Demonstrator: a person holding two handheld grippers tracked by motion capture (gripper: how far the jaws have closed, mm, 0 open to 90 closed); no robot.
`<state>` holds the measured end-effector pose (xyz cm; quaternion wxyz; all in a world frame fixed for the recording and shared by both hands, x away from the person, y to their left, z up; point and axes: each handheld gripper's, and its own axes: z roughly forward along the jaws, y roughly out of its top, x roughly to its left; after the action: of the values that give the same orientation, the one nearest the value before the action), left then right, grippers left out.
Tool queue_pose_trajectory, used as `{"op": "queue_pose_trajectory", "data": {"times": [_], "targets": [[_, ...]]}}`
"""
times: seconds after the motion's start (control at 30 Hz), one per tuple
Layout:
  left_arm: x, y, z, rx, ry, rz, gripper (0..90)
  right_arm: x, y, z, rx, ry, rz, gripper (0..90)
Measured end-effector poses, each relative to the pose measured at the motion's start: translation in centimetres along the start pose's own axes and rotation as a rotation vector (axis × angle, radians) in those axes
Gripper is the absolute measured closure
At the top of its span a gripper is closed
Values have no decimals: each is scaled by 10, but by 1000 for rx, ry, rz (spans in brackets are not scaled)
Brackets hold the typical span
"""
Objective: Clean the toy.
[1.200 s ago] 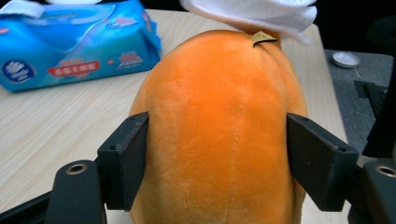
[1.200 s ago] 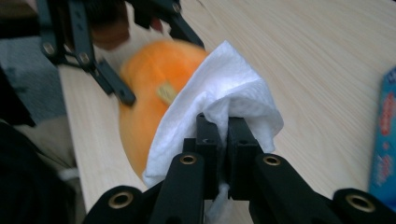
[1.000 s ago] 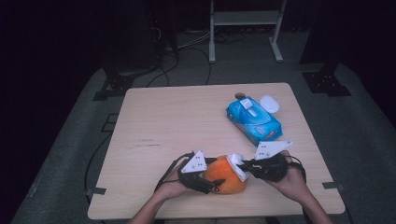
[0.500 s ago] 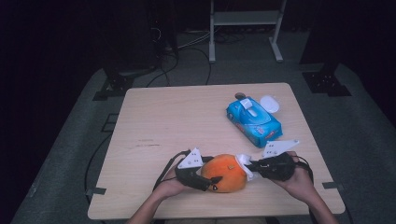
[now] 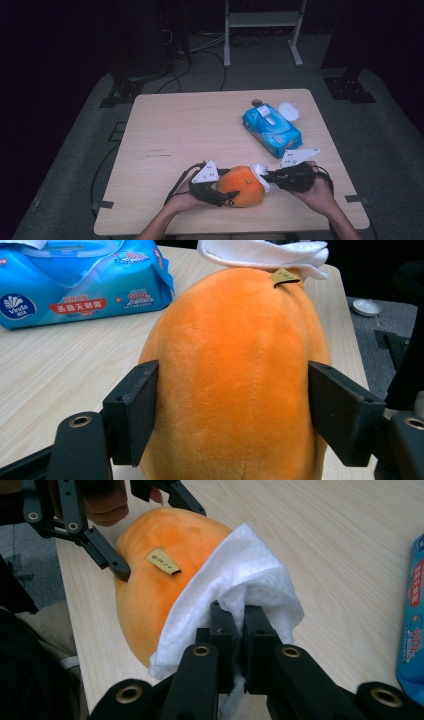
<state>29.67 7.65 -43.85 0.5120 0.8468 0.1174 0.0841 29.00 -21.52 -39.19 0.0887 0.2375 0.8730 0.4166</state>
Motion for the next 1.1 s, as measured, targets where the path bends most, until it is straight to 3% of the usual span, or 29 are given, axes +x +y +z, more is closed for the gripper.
{"op": "queue_pose_trajectory", "data": {"times": [0.13, 0.33, 0.43, 0.53, 0.6, 0.7, 0.77, 0.87, 0.9, 0.93, 0.97, 1.03, 1.1], "targets": [[-2, 1, 1, 3, 2, 12, 258, 0, 1, 0, -2, -4, 1, 848], [-5, 2, 1, 8, -2, 30, 258, 9, 12, 2, -20, 0, -36, 848], [-3, 3, -1, 7, -19, 2, 221, 8, 9, 3, -16, 12, -28, 848], [0, 5, -2, 13, -23, -30, 116, 8, 6, 3, -8, 26, -27, 848], [3, 4, 2, 45, -34, -96, 62, 8, 4, 2, -7, 52, -20, 848], [2, 2, 7, 62, -43, -116, 46, 10, 3, 3, -8, 70, -21, 847], [-1, 3, 6, 52, -22, -87, 168, 10, 3, 3, -8, 61, -21, 847], [-3, 5, 2, -23, 21, -33, 341, 10, 5, 0, -26, 37, -18, 848], [-4, 7, 1, -45, 53, -5, 358, 10, 7, -1, -36, 22, -12, 848], [-4, 7, 1, -45, 53, -5, 366, 10, 7, -1, -36, 22, -12, 848], [-5, 10, 1, -73, 111, 51, 366, 9, 11, -4, -59, -20, -13, 848], [-2, 9, 1, -71, 120, 56, 352, 8, 14, -4, -81, -33, -4, 849], [2, 3, 4, -24, 108, 42, 308, 6, 14, -1, -80, -17, 5, 849]]}}
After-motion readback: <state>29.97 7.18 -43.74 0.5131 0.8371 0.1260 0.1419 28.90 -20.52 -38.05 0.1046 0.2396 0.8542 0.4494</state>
